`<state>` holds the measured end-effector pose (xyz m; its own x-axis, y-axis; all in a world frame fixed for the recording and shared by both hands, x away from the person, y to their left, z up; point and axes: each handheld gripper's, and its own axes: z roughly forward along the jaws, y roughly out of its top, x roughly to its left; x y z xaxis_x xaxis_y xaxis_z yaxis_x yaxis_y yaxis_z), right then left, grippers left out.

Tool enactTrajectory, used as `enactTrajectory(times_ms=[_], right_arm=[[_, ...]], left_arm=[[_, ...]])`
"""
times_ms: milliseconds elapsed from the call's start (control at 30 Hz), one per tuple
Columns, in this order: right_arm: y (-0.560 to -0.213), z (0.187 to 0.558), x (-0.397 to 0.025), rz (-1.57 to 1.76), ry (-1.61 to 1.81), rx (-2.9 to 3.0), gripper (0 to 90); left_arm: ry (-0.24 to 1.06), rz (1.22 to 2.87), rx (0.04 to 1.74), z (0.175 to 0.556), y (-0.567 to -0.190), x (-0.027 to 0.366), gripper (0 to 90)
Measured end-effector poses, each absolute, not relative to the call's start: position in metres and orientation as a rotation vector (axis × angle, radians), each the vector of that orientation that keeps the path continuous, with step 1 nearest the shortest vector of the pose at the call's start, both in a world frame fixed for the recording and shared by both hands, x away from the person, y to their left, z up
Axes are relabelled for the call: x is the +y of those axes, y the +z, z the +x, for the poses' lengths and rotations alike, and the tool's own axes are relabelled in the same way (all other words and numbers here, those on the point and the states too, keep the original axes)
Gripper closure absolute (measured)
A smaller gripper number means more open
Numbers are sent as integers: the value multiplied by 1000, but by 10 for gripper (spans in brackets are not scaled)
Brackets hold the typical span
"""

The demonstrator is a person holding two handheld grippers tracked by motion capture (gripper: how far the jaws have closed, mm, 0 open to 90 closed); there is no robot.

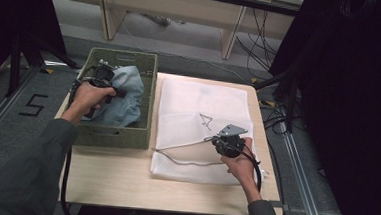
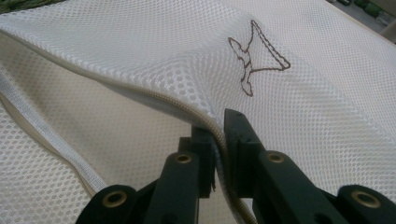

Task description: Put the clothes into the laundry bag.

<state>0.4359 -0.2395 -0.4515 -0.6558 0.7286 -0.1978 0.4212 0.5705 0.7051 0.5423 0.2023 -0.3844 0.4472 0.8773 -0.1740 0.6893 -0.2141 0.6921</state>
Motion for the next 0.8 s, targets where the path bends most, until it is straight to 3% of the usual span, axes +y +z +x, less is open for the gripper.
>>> enactTrajectory(times_ms=[367,800], right_arm=[[-451,436,-241,932,880,2322,831],[-450,436,-242,951,881,2321,831]], left_arm=[[361,1880,1274,526,-334,231,735],[385,1858,1120,497,-278,217,734]])
